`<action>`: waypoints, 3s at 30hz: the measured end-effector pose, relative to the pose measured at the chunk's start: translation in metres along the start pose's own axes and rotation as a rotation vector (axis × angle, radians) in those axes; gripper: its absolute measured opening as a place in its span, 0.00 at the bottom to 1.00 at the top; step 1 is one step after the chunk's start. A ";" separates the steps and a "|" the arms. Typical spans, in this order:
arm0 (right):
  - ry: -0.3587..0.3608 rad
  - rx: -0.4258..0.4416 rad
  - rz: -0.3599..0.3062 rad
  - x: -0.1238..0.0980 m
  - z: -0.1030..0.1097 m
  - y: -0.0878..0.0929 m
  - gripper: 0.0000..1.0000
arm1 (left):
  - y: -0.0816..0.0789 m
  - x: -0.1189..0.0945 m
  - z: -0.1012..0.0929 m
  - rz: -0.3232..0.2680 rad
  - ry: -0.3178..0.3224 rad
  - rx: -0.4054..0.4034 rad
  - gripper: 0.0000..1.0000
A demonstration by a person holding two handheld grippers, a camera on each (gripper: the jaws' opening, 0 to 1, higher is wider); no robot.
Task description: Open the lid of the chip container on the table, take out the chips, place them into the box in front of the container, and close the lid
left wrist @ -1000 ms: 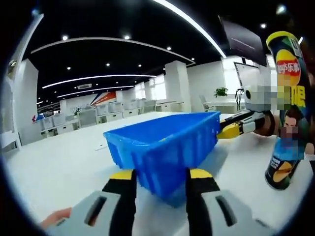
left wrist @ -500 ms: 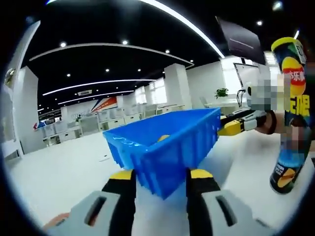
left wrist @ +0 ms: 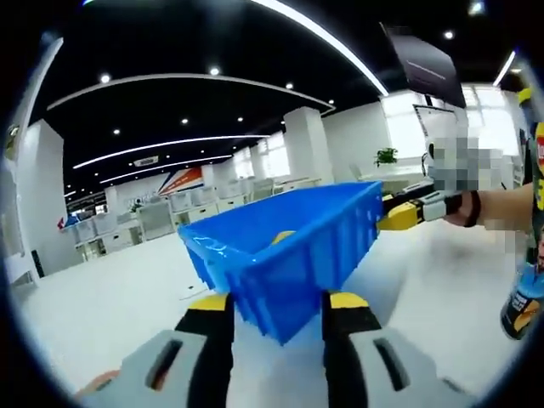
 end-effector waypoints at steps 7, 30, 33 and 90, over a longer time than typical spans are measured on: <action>-0.014 0.008 0.050 0.016 -0.002 0.025 0.20 | 0.025 0.012 0.006 0.059 -0.006 -0.008 0.42; 0.002 -0.009 0.085 0.011 0.009 0.045 0.25 | 0.039 0.011 0.005 0.037 -0.007 0.068 0.44; -0.002 -0.036 0.074 0.009 0.012 0.044 0.32 | 0.038 0.010 0.004 0.015 0.002 0.044 0.54; -0.093 -0.255 -0.145 -0.220 0.046 -0.110 0.97 | -0.098 -0.188 -0.081 -0.090 -0.016 0.179 0.95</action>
Point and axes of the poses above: the point that each gripper's makers call its tool centre point, and the gripper's own axes: x roughly forward along the fingers, z roughly to its left, y roughly out of its underside, the point moved 10 cm from there along -x, roughly backward along the fingers, and after that the axes turned 6 degrees about -x, right-handed, at the moved point
